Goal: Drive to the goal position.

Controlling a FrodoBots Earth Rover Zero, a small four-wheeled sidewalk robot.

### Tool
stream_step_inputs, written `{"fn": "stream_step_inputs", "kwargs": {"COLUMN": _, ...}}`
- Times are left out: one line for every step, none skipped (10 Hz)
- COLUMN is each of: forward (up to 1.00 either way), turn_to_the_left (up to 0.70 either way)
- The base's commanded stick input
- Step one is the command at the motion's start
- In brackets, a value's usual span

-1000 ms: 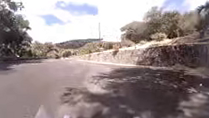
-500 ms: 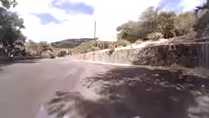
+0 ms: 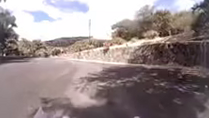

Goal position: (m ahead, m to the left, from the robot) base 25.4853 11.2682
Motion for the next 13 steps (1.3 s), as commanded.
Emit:
{"fn": "stream_step_inputs", "kwargs": {"forward": 0.5, "turn_to_the_left": 0.0}}
{"fn": "stream_step_inputs", "kwargs": {"forward": 0.5, "turn_to_the_left": 0.0}}
{"fn": "stream_step_inputs", "kwargs": {"forward": 0.5, "turn_to_the_left": 0.0}}
{"fn": "stream_step_inputs", "kwargs": {"forward": 0.5, "turn_to_the_left": 0.0}}
{"fn": "stream_step_inputs", "kwargs": {"forward": 0.5, "turn_to_the_left": 0.0}}
{"fn": "stream_step_inputs", "kwargs": {"forward": 0.5, "turn_to_the_left": 0.0}}
{"fn": "stream_step_inputs", "kwargs": {"forward": 0.5, "turn_to_the_left": 0.0}}
{"fn": "stream_step_inputs", "kwargs": {"forward": 0.5, "turn_to_the_left": 0.0}}
{"fn": "stream_step_inputs", "kwargs": {"forward": 0.5, "turn_to_the_left": 0.0}}
{"fn": "stream_step_inputs", "kwargs": {"forward": 0.5, "turn_to_the_left": 0.0}}
{"fn": "stream_step_inputs", "kwargs": {"forward": 0.5, "turn_to_the_left": 0.0}}
{"fn": "stream_step_inputs", "kwargs": {"forward": 0.5, "turn_to_the_left": 0.0}}
{"fn": "stream_step_inputs", "kwargs": {"forward": 0.5, "turn_to_the_left": 0.0}}
